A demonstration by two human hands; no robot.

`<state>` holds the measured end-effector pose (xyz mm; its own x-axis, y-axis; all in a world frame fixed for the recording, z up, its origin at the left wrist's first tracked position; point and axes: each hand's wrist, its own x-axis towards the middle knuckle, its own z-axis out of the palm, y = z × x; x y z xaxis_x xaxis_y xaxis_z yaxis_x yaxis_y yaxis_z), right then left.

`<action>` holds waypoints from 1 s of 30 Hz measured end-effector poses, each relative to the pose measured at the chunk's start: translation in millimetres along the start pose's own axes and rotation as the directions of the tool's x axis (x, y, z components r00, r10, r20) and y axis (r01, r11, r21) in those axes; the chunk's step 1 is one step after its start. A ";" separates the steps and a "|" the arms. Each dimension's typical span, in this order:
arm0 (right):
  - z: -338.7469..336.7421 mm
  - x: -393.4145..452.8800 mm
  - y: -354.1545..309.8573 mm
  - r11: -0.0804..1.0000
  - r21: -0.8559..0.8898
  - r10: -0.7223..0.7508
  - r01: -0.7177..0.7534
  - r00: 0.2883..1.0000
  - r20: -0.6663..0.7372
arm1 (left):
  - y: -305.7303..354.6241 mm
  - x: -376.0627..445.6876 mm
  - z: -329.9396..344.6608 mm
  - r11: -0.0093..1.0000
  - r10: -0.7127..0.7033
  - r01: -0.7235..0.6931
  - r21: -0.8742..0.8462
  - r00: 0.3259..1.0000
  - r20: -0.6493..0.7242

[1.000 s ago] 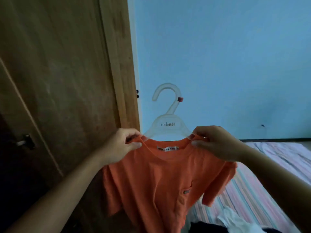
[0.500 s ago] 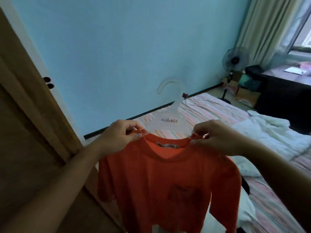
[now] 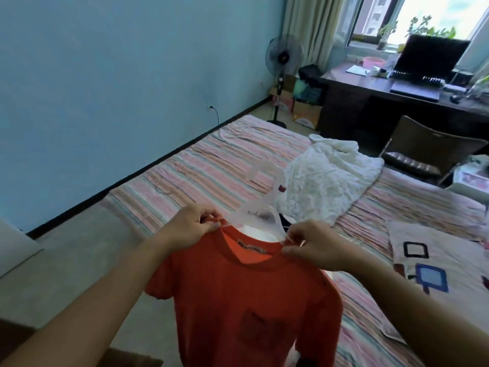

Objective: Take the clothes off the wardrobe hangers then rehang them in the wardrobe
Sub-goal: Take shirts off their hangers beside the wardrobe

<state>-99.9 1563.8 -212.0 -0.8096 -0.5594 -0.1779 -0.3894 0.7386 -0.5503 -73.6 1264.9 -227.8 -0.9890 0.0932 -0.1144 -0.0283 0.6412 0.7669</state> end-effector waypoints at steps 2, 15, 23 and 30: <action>7.5 10.0 28.2 0.996 0.026 0.082 -0.082 0.997 0.004 | -8.9 30.9 20.6 0.999 -0.023 0.021 0.048 0.999 0.041; 57.4 114.3 210.5 0.909 0.122 0.399 -0.398 0.917 0.016 | -71.0 220.8 164.0 0.933 -0.186 0.163 0.321 0.982 0.043; 82.5 186.8 336.1 0.805 0.287 0.544 -0.519 0.839 -0.009 | -106.1 347.6 246.0 0.911 -0.236 0.192 0.365 0.969 0.078; 125.4 249.3 434.3 0.760 0.277 0.627 -0.588 0.775 -0.075 | -153.3 432.6 324.5 0.903 -0.257 0.229 0.364 0.966 0.029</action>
<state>-415.7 1698.0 -597.7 -0.9048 0.0575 -0.4219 0.3015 0.7862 -0.5394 -450.2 1454.1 -599.8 -0.9441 -0.0527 -0.3253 -0.1992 0.8776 0.4360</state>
